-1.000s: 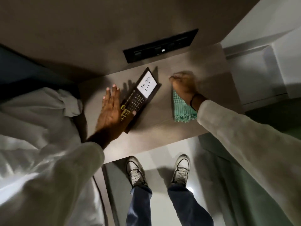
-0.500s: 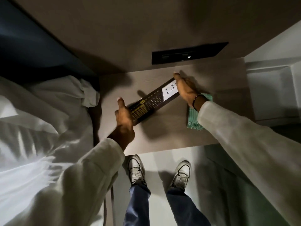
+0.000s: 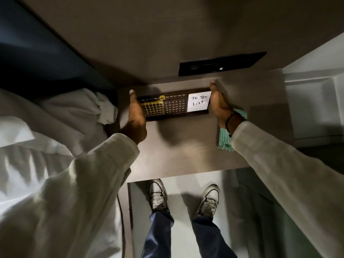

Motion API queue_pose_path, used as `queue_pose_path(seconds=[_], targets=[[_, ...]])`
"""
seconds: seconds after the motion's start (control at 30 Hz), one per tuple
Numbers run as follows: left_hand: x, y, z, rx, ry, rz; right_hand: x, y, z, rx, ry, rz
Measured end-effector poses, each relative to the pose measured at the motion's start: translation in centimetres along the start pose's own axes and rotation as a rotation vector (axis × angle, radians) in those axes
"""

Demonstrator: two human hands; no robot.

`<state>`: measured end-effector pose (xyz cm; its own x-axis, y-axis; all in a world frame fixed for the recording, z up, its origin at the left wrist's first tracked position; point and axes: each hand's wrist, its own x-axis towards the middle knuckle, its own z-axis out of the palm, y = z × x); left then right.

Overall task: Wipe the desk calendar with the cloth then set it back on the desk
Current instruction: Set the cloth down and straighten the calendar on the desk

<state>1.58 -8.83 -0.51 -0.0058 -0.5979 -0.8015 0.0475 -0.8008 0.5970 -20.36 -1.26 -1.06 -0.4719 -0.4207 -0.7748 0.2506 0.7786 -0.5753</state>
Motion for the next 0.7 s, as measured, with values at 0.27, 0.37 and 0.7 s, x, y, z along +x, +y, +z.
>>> queue_pose_path(seconds=[0.27, 0.37, 0.7], targets=[[-0.1, 0.4, 0.2, 0.083, -0.034, 0.033, 0.2, -0.5, 0.1, -0.023, -0.004, 0.003], [0.0, 0.4, 0.1, 0.087, -0.060, 0.043, 0.2, -0.6, 0.1, -0.021, -0.006, -0.012], [-0.3, 0.1, 0.7, 0.126, -0.051, 0.051, 0.5, 0.3, -0.3, 0.005, 0.008, -0.039]])
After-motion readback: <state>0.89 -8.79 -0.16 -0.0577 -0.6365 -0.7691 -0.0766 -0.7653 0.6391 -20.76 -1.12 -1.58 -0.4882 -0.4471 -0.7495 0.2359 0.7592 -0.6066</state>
